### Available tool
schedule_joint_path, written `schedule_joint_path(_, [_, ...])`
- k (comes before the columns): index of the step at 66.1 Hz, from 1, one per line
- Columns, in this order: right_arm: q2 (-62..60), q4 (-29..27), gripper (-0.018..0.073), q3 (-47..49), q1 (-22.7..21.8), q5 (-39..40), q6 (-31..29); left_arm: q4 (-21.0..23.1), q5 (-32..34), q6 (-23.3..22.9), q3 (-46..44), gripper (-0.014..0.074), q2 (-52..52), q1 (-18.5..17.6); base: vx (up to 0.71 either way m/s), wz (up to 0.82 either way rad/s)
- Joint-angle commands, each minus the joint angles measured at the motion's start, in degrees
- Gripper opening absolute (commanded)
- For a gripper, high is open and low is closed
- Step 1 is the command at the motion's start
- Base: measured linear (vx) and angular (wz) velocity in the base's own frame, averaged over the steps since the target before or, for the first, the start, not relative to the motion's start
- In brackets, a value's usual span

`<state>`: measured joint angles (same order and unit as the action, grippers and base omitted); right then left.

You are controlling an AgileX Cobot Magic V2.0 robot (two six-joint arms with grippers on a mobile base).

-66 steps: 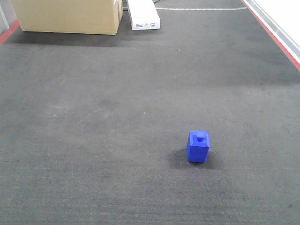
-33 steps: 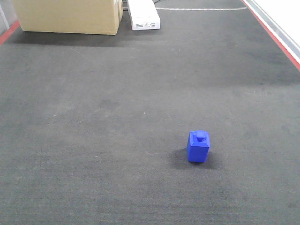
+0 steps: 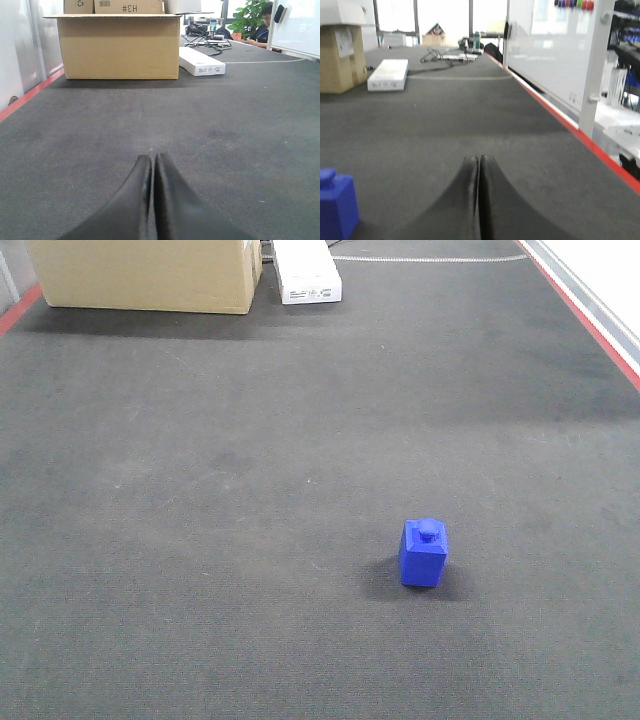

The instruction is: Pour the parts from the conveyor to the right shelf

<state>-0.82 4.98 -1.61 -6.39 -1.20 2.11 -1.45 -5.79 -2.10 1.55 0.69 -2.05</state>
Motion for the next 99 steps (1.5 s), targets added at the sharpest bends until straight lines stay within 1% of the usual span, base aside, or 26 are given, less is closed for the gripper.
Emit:
schedule_joint_path(1, [0.16,0.67,-0.0009,1.74,0.16,5.88,0.08,0.35,4.52,-0.44,-1.04,-0.0006,0.82,0.16,0.00,0.00])
schedule_joint_path(8, [2.57,0.67,-0.0009,7.31,0.16,4.18,0.01,0.35,4.52,-0.44,-1.04,-0.0006,0.82,0.16,0.00,0.00])
schedule_joint_path(15, [8.91,0.03,-0.0009,14.07,0.16,1.20,0.14,0.35,4.52,-0.44,-1.04,-0.0006,0.82,0.16,0.00,0.00])
schedule_joint_path(20, [14.40,-1.57,-0.0009,19.37,0.16,-3.65,0.14,0.35,4.52,-0.44,-1.04,-0.0006,0.82,0.16,0.00,0.00])
schedule_joint_path(27, [20.59,-4.33,-0.0009,23.85,0.16,-9.13,0.04,0.35,4.52,-0.44,-1.04,-0.0006,0.81,0.11,0.00,0.00])
schedule_joint_path(30, [22.02,-4.53,-0.0009,24.74,0.16,-10.32,-0.09,0.35,4.52,-0.44,-1.04,-0.0006,0.81,0.11,0.00,0.00])
schedule_joint_path(44, [26.05,-4.98,-0.0009,24.97,0.16,-10.53,-0.14,0.35,4.52,-0.44,-1.04,-0.0006,0.81,0.11,0.00,0.00])
schedule_joint_path(49, [26.16,-3.70,-0.0008,24.97,0.16,-11.47,-0.58,0.35,4.52,-0.44,-1.04,-0.0006,0.81,0.11,0.00,0.00])
schedule_joint_path(54, [26.36,-4.98,-0.0002,25.18,0.16,-12.31,-0.21,0.35,4.52,-0.44,-1.04,-0.0006,0.81,0.11,0.00,0.00])
schedule_joint_path(58, [27.23,-4.98,0.0012,25.87,0.16,-13.60,-0.32,0.35,4.52,-0.44,-1.04,-0.0006,0.81,0.11,0.00,0.00])
schedule_joint_path(67, [31.50,-4.98,0.0097,29.85,0.16,-18.76,-0.67,0.35,4.52,-0.44,-1.04,-0.0006,0.81,0.11,0.00,0.00])
schedule_joint_path(73, [35.13,-4.98,0.0191,33.08,0.16,-22.22,-0.67,0.35,4.52,-0.44,-1.04,-0.0006,0.81,0.11,0.00,0.00])
schedule_joint_path(84, [41.91,-5.82,0.0390,37.70,0.16,-25.45,-0.74,0.35,4.52,-0.44,-1.04,-0.0006,0.81,0.11,0.00,0.00])
schedule_joint_path(87, [43.62,-5.87,0.0432,38.75,0.29,-26.31,-0.85,0.35,4.52,-0.44,-1.04,-0.0006,0.81,0.11,0.00,0.00])
schedule_joint_path(94, [47.60,-5.87,0.0512,42.00,2.68,-28.79,-3.31,0.35,4.52,-0.44,-1.04,-0.0006,0.81,0.11,0.00,0.00])
schedule_joint_path(99, [50.46,-5.87,0.0535,44.68,5.63,-30.89,-3.77,0.35,4.52,-0.44,-1.04,-0.0006,0.81,0.11,0.00,0.00])
